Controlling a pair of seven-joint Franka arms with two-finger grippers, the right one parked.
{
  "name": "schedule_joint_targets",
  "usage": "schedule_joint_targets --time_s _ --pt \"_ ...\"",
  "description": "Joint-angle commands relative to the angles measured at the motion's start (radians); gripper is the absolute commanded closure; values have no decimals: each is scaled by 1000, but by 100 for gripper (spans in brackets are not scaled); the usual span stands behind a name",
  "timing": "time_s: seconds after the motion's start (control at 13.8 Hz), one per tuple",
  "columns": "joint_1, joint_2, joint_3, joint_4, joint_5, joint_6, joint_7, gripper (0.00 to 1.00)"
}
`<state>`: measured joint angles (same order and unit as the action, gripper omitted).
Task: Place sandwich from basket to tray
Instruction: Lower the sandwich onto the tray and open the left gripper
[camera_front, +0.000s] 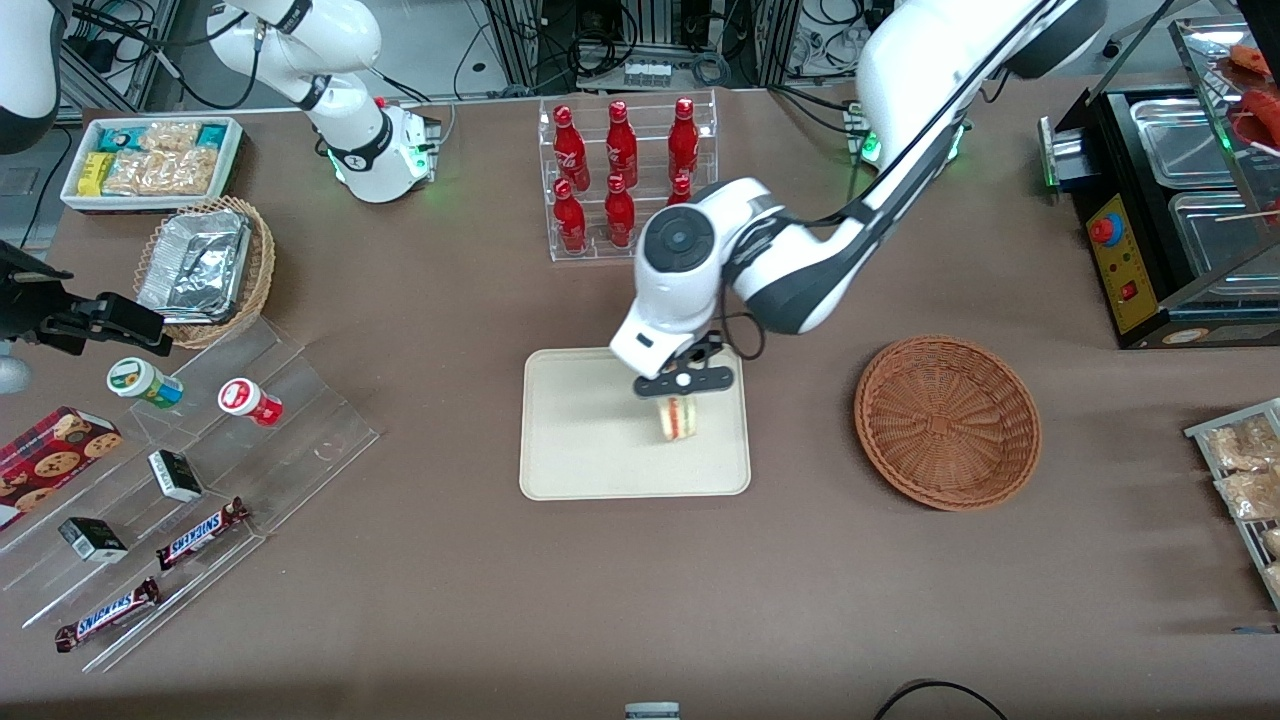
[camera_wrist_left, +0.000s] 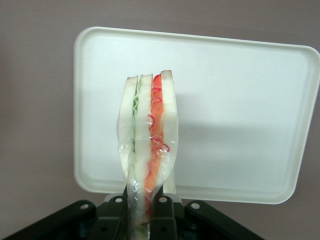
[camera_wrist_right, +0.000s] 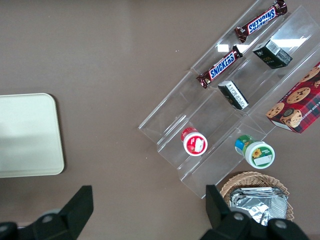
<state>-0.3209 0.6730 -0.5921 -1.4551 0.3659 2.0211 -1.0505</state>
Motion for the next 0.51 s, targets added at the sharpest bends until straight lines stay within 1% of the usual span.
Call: schedule_joint_targets --time_s 0.0,0.07,0.15,0.29,0.44 --pt "-55 85 -2 70 86 51 -22 100" --pt "-70 105 1 71 126 59 -26 100" --pt "-73 121 2 71 148 64 -31 100" --pt "-102 152 17 93 154 90 -32 100" --pt "-154 178 75 122 153 93 -32 100"
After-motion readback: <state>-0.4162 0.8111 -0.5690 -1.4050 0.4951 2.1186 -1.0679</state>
